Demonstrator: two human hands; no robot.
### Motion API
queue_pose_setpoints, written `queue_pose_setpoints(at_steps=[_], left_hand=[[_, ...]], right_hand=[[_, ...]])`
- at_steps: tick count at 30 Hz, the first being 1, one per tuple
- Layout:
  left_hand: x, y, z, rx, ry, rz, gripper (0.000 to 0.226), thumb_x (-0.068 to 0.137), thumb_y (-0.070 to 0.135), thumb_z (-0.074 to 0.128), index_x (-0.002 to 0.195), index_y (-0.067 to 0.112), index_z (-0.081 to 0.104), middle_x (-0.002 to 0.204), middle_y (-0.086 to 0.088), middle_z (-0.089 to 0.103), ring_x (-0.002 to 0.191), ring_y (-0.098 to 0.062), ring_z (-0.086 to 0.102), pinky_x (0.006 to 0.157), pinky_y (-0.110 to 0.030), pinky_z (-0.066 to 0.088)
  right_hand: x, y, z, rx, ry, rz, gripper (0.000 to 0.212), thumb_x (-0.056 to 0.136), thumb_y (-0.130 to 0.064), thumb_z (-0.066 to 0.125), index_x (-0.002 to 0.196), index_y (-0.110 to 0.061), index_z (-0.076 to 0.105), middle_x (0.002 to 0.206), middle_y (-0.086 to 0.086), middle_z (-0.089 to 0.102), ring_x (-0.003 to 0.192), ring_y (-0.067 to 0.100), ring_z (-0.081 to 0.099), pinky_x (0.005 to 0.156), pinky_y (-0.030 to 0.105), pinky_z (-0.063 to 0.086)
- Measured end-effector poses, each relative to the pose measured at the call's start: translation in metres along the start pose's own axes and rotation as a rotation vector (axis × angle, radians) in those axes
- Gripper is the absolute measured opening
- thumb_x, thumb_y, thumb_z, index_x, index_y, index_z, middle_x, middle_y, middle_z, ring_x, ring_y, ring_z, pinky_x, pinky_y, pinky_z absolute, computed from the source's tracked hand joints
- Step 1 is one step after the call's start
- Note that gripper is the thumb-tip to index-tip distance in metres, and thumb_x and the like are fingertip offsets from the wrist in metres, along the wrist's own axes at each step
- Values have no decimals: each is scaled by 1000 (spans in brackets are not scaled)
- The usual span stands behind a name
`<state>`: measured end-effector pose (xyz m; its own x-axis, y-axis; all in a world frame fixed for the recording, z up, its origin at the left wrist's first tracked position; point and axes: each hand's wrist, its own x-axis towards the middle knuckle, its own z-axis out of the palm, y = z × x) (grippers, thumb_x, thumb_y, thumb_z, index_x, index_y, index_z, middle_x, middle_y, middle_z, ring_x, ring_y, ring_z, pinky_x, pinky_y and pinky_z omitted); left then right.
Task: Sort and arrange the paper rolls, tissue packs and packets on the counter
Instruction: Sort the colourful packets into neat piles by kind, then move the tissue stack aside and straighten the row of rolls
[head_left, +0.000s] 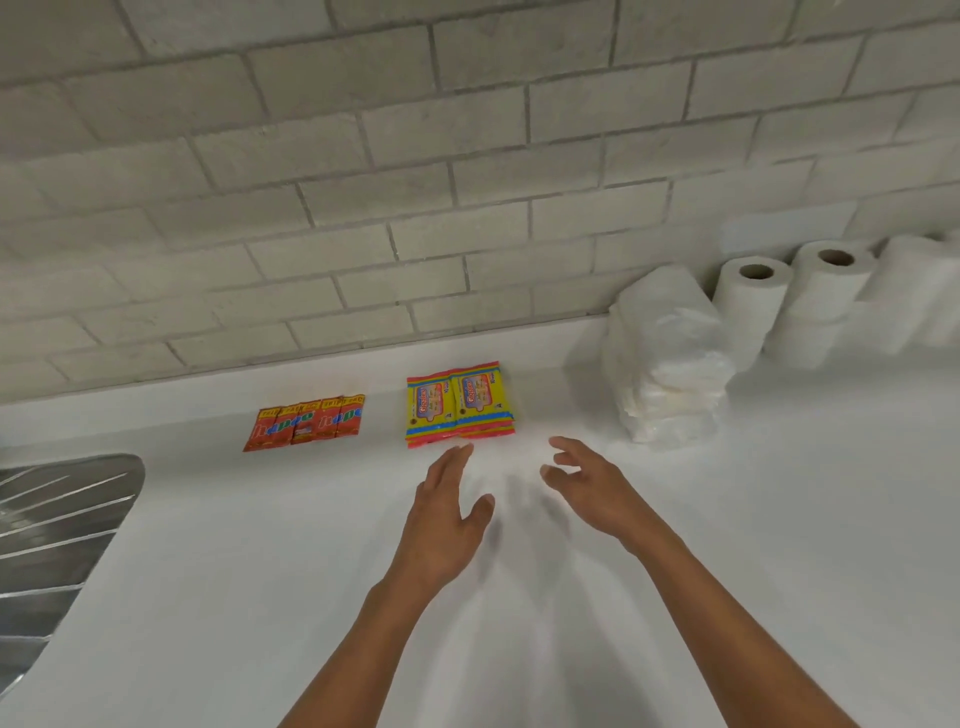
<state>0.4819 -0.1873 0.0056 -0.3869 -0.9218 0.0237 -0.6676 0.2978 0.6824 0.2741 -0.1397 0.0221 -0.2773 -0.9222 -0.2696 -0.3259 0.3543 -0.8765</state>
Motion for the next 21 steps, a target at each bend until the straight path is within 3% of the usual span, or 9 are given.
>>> queue_pose_setpoints(at_steps=[6, 12, 21], left_hand=[[-4, 18, 10, -51, -93, 62, 65, 97, 39, 56, 154, 37, 25, 161, 13, 23, 146, -12, 29, 117, -32, 30], [12, 43, 21, -111, -151, 133, 64, 96, 40, 58, 152, 40, 28, 159, 14, 27, 142, -11, 34, 116, -39, 34], [52, 116, 51, -175, -163, 231, 63, 95, 49, 56, 151, 39, 30, 156, 16, 30, 141, -10, 35, 114, -42, 37]], right_hand=[[-30, 9, -20, 89, 77, 50, 41, 94, -41, 59, 135, -36, 51, 125, -9, 60, 108, 10, 60, 83, 22, 43], [-45, 17, -49, 163, 202, 28, 35, 93, -43, 59, 128, -39, 56, 111, -14, 65, 109, 12, 62, 101, 40, 49], [-34, 12, -137, 288, 468, -91, 21, 94, -41, 58, 115, -41, 64, 110, -10, 65, 101, 11, 65, 99, 44, 51]])
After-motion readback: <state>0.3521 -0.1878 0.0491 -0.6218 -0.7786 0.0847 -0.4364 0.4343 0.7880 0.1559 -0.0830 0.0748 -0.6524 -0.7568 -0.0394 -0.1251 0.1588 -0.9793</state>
